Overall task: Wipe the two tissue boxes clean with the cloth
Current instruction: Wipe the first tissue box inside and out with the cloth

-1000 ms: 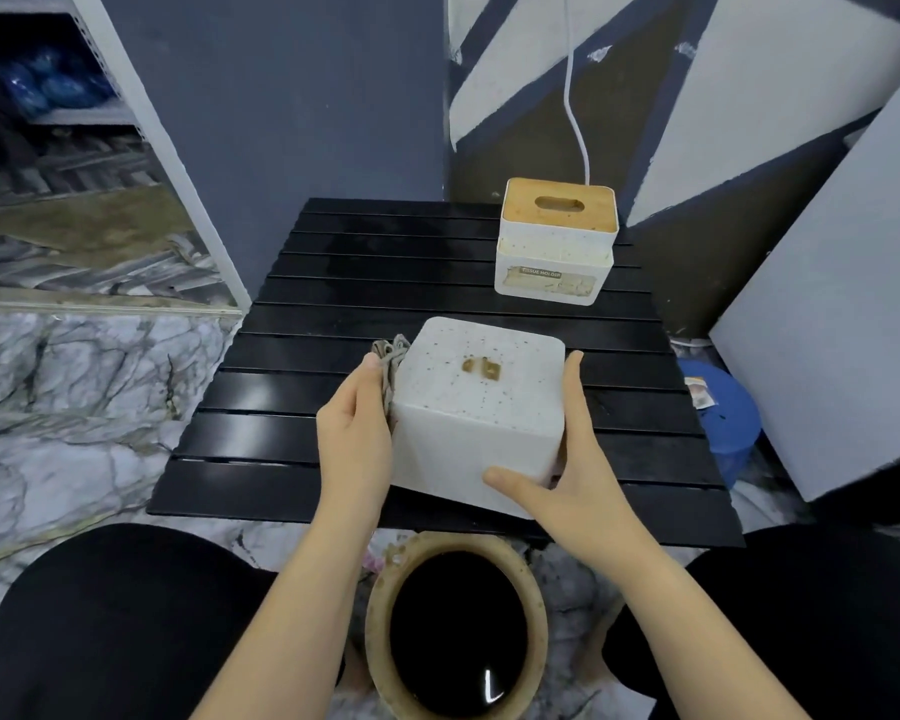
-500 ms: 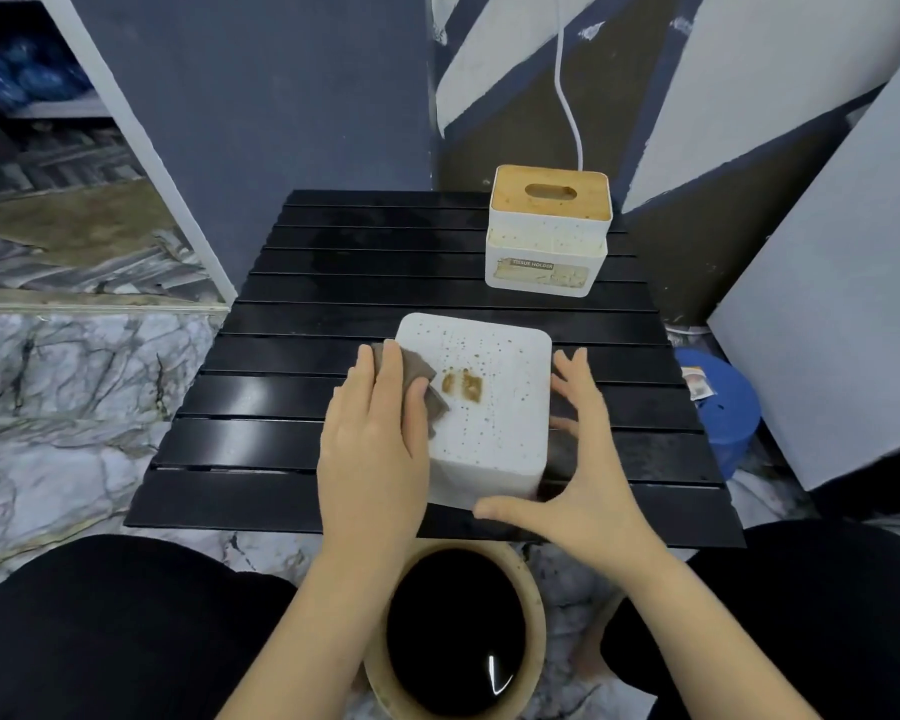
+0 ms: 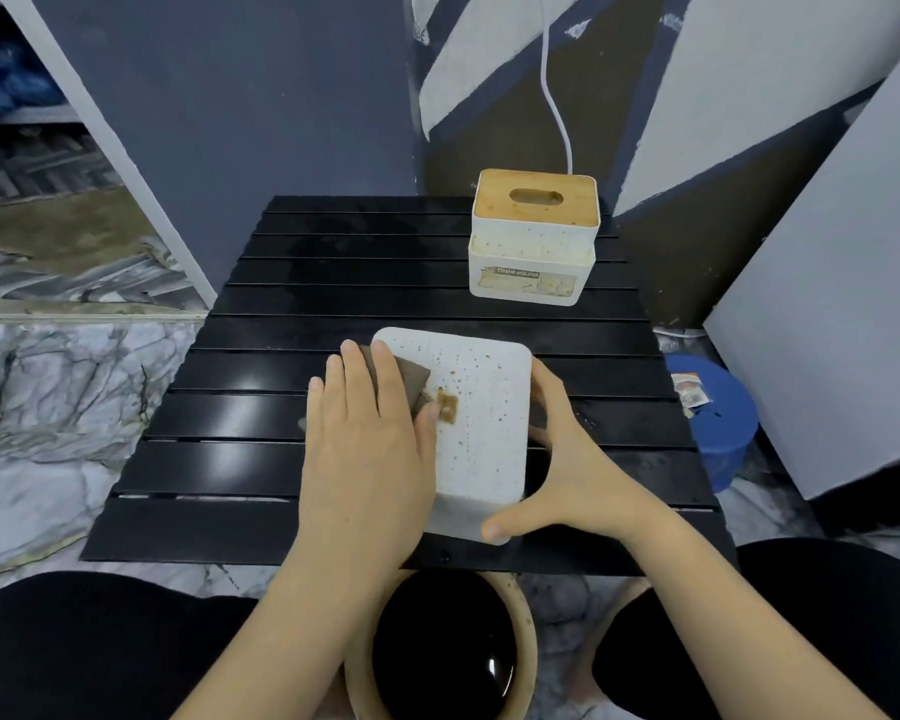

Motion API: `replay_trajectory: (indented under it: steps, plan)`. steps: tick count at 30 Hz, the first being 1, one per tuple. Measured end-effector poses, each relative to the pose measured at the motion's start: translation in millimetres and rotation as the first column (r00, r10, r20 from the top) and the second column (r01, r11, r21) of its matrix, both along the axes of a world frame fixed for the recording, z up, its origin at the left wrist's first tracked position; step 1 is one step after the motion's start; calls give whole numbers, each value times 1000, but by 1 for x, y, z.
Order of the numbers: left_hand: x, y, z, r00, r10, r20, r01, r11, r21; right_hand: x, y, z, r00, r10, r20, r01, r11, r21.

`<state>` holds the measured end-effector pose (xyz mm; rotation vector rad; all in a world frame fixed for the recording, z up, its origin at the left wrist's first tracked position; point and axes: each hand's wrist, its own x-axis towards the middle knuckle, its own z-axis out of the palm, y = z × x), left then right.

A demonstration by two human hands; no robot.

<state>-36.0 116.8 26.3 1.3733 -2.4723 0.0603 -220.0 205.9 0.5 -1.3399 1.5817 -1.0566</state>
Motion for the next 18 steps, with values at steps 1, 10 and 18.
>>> replay_trajectory:
  steps: [1, 10, 18]
  plan:
    - [-5, -4, 1, 1000, -1, 8, 1, 1000, 1, 0, 0, -1, 1000, -10, 5, 10, 1000, -7]
    - [-50, -29, 3, 986, -130, -105, 134, 991, 25, -1, -1, -9, 999, -16, 38, 17, 999, -43]
    - [-63, -2, 11, 877, -399, -268, 437, 894, 97, -2, -3, -13, 1000, -30, 5, 30, 996, -85]
